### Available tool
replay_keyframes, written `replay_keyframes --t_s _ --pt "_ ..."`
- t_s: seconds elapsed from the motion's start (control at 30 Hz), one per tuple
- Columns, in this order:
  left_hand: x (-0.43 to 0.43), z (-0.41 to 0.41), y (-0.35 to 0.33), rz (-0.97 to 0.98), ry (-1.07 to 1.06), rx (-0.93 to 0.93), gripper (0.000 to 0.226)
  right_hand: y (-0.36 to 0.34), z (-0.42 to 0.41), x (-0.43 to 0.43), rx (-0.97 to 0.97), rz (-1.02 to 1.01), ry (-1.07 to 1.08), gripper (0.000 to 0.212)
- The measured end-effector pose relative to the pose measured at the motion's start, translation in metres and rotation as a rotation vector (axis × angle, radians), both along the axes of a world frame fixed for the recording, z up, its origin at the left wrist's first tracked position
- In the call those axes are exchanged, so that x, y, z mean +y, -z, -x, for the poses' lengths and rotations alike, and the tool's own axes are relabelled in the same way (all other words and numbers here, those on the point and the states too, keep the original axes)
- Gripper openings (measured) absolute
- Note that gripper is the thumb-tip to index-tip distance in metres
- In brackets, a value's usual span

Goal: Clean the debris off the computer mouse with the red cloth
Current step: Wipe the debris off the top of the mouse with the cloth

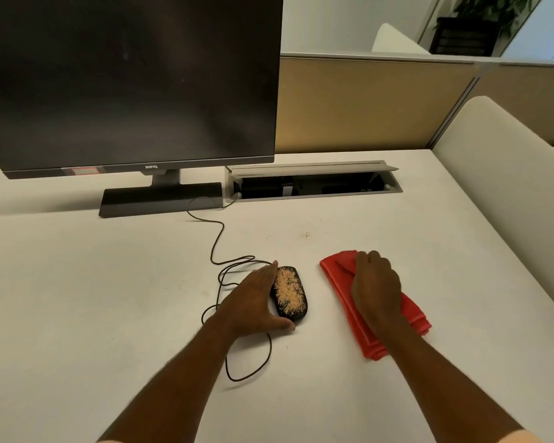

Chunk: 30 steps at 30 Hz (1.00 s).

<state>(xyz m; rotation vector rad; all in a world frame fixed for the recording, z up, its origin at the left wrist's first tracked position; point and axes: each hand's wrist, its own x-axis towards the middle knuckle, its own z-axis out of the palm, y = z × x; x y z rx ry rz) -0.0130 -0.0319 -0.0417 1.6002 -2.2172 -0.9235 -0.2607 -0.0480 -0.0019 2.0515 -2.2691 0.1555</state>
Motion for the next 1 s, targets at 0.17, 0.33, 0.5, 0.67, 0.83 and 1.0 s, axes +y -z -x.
replay_keyframes --t_s 0.17,0.33,0.5,0.67,0.83,1.0 --pt "0.0 0.001 -0.001 -0.008 -0.001 -0.001 0.132 0.017 -0.021 0.022 0.144 0.048 -0.111 0.025" --pt "0.0 0.001 0.0 -0.002 -0.001 -0.004 0.132 0.023 -0.036 0.028 0.013 -0.074 -0.086 0.045" --pt "-0.001 0.0 0.002 -0.015 0.005 -0.009 0.134 0.017 -0.029 0.015 -0.096 -0.184 -0.092 0.039" --pt "-0.001 0.001 0.003 -0.01 -0.003 -0.006 0.136 0.005 -0.01 0.0 -0.125 -0.153 -0.108 0.05" --pt "0.0 0.004 0.007 0.012 -0.024 0.005 0.136 0.02 -0.004 0.001 -0.17 -0.284 -0.165 0.067" --pt "0.0 0.005 0.009 0.016 -0.033 0.003 0.134 0.019 0.003 -0.006 -0.116 -0.27 -0.242 0.064"
